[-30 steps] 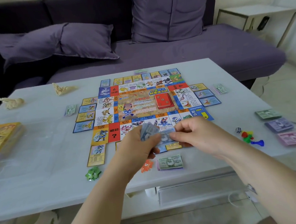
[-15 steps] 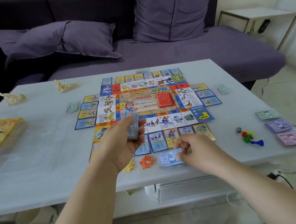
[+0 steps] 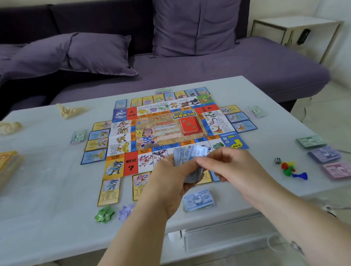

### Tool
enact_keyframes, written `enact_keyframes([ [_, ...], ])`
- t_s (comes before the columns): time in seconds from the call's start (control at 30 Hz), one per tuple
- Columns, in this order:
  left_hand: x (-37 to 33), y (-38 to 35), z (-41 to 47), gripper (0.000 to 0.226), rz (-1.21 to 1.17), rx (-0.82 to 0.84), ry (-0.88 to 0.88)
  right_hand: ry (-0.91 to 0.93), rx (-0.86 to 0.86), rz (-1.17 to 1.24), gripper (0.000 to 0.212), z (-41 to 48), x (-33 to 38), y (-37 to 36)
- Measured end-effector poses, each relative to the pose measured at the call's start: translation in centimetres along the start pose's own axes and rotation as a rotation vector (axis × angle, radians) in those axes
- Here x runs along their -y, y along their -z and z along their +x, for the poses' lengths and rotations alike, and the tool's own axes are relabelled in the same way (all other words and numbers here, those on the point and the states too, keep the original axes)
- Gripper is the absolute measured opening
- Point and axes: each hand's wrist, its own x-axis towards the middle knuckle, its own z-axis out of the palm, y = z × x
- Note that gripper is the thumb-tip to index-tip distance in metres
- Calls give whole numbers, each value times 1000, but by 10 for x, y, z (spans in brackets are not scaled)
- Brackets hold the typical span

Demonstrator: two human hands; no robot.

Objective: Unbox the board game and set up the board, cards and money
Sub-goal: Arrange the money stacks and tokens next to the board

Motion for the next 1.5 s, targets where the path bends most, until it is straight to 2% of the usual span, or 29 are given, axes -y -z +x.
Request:
enact_keyframes([
  [0.2, 5, -17, 21, 10, 61, -73, -10, -16, -87, 114, 4, 12, -7, 8],
  [0.33, 12, -37, 37, 19, -4, -81, 57, -20, -185, 164, 13, 21, -10, 19],
  [0.5, -1, -55, 57, 9, -71, -42, 116, 29, -369, 254, 18, 59, -9, 64],
  [0.53, -6, -57, 64, 7, -91, -39, 133, 56, -409, 208, 18, 71, -9, 79],
  [0.63, -22, -61, 87, 11, -192, -36, 194, 103, -476, -168, 9, 114, -18, 127],
  [0.73, -32, -69, 109, 19, -226, -41, 215, 59, -525, -423, 17, 157, -38, 165],
  [0.87, -44, -78, 132, 26, -262, -4, 220, -16, -548, -533, 30, 197, -54, 183],
  [1.07, -46, -74, 158, 17, -135, 4, 166, -99, -528, -706, 43, 227, -68, 189],
  [1.13, -45, -69, 165, 14, -74, 13, 132, -33, -556, -769, 41, 227, -61, 185],
  [1.17, -46, -66, 167, 13, -40, 21, 116, 36, -536, -754, 37, 224, -53, 180],
  [1.23, -45, -60, 169, 9, 36, 35, 89, 136, -394, -638, 32, 215, -28, 159],
  [1.37, -47, -47, 169, 8, 122, 25, 56, 5, 66, -487, 37, 194, 21, 102],
  [1.43, -54, -37, 168, 12, 136, 18, 44, -26, 176, -463, 39, 193, 31, 75],
  [1.5, -62, -25, 168, 12, 214, 12, 6, -28, 212, -447, 36, 199, 36, 51],
])
